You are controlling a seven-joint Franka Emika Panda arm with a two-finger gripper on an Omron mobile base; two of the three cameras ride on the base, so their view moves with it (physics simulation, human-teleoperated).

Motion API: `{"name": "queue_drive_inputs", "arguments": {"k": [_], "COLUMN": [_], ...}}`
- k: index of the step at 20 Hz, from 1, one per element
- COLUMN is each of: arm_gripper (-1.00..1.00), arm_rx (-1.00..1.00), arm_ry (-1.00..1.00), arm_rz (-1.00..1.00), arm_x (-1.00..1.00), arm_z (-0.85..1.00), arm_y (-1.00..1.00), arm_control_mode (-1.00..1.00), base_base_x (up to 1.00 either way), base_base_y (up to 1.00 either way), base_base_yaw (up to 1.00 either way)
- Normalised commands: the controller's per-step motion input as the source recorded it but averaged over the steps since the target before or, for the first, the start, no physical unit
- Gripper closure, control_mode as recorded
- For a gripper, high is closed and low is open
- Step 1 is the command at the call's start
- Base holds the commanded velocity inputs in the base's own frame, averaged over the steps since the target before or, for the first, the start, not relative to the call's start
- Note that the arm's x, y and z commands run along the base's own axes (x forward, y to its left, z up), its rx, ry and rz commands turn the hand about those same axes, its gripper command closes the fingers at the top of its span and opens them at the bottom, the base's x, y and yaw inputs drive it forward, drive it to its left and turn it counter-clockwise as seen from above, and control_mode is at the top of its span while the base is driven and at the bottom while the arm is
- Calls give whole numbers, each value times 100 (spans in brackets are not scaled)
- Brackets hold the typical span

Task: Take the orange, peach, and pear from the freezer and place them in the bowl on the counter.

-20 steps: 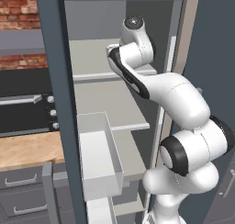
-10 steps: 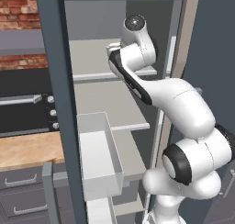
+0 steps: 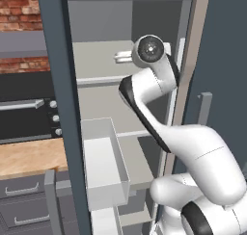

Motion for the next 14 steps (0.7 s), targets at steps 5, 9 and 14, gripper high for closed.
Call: {"name": "queue_drive_inputs", "arguments": {"k": [5,9,14], "arm_gripper": [100,100,100], "arm_rx": [21,9,1], "arm_ry": [38,52,43], "arm_rz": [-6,-7,-7], "arm_x": [-100,-100,-100], "arm_z": [19,-44,-93], "arm_y": [0,1,-11], "arm_control_mode": [-100,-100,-100], "base_base_x": [0,0,0], "base_base_y": [0,0,0], "base_base_yaw": [0,0,0]}}
